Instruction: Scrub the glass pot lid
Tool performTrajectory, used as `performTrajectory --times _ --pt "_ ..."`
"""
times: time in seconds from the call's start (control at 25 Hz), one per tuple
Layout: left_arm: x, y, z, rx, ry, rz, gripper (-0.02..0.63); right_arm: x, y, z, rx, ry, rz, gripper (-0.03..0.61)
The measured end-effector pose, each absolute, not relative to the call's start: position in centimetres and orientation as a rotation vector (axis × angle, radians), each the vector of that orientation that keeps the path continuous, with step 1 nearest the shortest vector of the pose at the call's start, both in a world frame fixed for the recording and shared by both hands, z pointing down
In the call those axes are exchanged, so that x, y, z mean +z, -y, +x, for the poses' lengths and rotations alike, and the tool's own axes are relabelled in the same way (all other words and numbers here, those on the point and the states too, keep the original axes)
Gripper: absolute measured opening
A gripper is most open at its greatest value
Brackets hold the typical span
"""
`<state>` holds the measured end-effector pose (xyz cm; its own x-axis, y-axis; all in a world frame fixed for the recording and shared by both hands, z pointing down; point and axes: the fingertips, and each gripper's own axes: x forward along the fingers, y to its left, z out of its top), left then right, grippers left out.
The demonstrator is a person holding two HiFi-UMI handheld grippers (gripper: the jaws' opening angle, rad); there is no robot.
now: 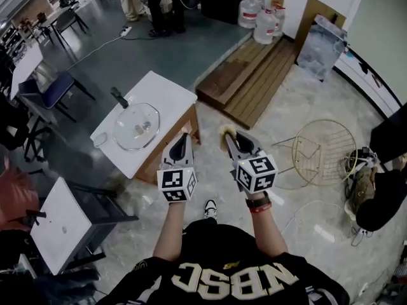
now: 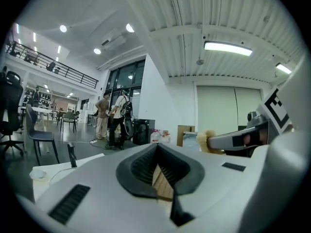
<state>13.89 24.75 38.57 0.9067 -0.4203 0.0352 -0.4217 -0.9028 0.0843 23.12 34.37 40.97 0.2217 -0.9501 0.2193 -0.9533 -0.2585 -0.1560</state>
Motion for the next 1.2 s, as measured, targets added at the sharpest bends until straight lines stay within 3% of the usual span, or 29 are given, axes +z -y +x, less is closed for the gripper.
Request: performTrajectory --times 0.24,0.76,1.2 --pt "38.6 -16.5 13.6 0.001 0.834 2.925 0.015 40.9 -23.9 23.0 0.434 2.056 2.272 0.061" --pt "39.9 -4.6 2.8 -0.015 1.329 2.696 0.015 41.3 -8.4 14.0 0.419 2.404 1.823 0.064" --pt "38.9 3.8 -1.9 -0.037 1.711 2.491 0.015 40.3 4.2 9.5 0.378 2.639 1.403 0.064"
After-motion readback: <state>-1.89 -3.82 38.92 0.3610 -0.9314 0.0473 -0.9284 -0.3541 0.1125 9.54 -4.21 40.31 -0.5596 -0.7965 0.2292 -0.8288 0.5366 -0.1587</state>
